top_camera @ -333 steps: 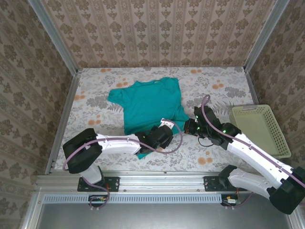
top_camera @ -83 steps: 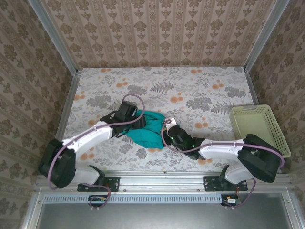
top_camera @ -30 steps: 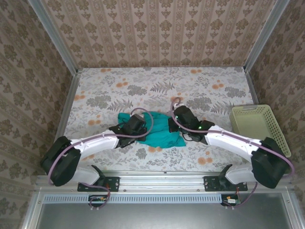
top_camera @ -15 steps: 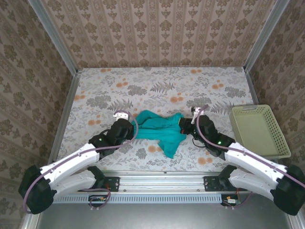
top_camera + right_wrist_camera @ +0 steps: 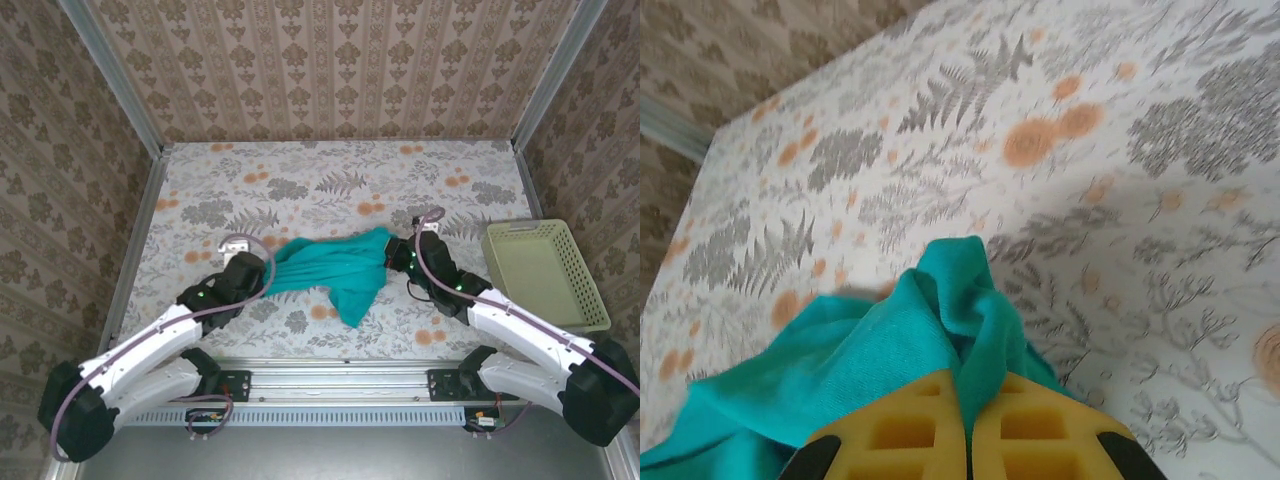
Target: Fold the inside-out t-shirt
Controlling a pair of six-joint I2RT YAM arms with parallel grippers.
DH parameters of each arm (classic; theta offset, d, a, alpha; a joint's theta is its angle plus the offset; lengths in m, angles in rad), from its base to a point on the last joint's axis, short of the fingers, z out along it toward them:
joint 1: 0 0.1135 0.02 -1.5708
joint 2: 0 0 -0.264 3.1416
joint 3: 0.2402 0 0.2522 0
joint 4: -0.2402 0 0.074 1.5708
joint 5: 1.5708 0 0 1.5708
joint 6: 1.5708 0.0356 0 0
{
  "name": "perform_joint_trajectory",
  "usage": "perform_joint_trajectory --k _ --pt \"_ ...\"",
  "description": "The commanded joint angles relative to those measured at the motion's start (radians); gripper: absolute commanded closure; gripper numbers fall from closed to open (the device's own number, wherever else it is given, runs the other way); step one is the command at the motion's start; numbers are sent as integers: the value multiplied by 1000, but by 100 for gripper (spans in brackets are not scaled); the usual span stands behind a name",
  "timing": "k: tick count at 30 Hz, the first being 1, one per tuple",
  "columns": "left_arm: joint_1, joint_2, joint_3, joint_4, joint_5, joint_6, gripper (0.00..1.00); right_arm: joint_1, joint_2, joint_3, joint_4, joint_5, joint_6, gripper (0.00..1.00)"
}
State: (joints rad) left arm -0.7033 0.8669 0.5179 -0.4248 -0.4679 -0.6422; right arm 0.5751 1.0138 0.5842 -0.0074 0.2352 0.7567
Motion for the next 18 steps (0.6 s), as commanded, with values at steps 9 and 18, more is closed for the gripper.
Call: perform_joint_trajectory --k 9,18 --pt "103 45 38 -34 265 22 80 -9 84 15 180 -200 -49 100" --pt "-102 126 191 62 349 175 18 139 108 22 331 -280 -169 100"
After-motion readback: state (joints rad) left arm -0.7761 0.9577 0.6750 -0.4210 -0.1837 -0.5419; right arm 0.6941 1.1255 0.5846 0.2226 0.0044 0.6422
